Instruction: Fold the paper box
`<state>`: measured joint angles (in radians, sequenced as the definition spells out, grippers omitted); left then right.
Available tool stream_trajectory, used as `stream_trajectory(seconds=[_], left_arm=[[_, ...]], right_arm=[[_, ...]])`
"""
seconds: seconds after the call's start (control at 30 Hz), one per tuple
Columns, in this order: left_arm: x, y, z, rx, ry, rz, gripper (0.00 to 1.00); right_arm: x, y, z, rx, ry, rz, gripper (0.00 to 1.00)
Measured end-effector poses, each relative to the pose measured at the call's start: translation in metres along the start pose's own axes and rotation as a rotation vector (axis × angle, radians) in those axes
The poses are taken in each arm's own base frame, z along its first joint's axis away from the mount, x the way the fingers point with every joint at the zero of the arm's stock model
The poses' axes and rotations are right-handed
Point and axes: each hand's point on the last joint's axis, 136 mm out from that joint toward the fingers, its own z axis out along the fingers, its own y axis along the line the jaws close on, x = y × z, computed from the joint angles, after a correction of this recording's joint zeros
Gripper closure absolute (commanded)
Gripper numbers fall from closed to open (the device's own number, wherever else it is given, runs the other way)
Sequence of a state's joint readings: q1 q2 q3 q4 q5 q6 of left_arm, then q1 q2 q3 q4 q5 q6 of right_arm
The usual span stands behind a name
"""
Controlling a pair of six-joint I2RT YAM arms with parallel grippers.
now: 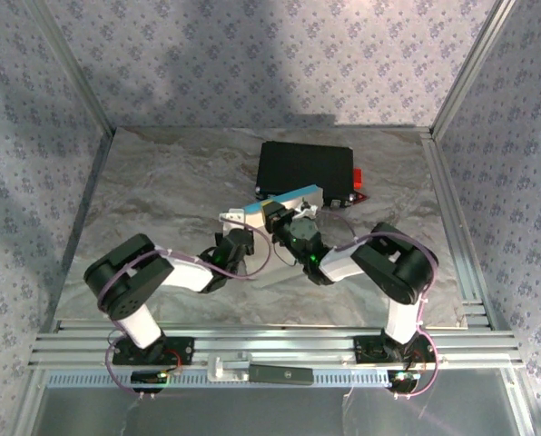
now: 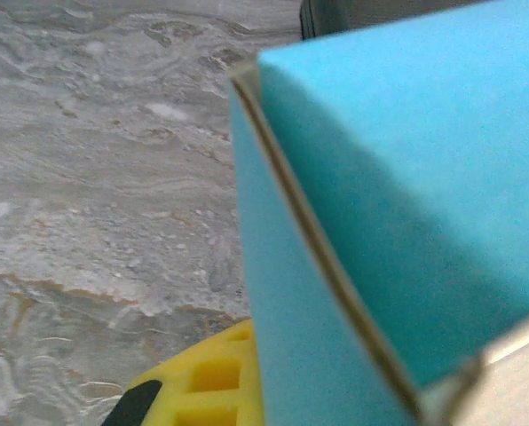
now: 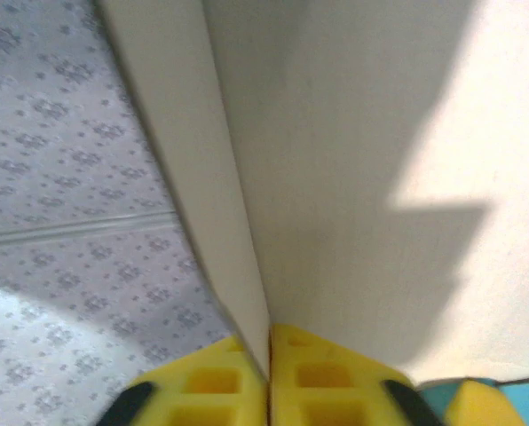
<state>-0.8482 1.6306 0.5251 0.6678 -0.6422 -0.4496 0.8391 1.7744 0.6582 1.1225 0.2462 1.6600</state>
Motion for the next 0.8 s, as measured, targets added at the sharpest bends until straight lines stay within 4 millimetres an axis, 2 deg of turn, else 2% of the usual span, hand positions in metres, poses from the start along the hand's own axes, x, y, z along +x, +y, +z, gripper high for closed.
stream_trajectory(seconds=[0.07,0.17,0.23,0.33,0.4,0.5,0.63,0.8], left_arm=[[-0.015,0.009,-0.007,-0.02,-0.005,-0.008,1.0],[-0.047,0.023,-0.016,-0.035,-0.01,-0.038,1.0],[-0.073,0.032,-0.018,-0.037,-0.011,-0.059,1.0],[-0.107,0.042,-0.023,-0.023,-0.002,-0.074,1.0],[-0.118,0.044,-0.027,0.003,0.029,-0.06,1.0],[-0.122,0.042,-0.033,0.042,0.11,-0.012,1.0],[-0.113,0.031,-0.043,0.117,0.242,0.062,1.0],[-0.084,0.024,-0.047,0.16,0.419,0.106,1.0]], right_arm=[[-0.003,0.011,-0.009,0.036,-0.001,-0.047,0.4],[-0.016,0.047,-0.028,0.069,-0.023,-0.142,0.3],[-0.025,0.082,-0.042,0.073,-0.048,-0.205,0.29],[-0.038,0.133,-0.066,0.056,-0.082,-0.284,0.32],[-0.049,0.154,-0.083,0.077,-0.105,-0.337,0.34],[-0.069,0.165,-0.1,0.17,-0.149,-0.418,0.34],[-0.083,0.16,-0.114,0.337,-0.157,-0.533,0.39],[-0.085,0.162,-0.11,0.473,-0.112,-0.647,0.47]])
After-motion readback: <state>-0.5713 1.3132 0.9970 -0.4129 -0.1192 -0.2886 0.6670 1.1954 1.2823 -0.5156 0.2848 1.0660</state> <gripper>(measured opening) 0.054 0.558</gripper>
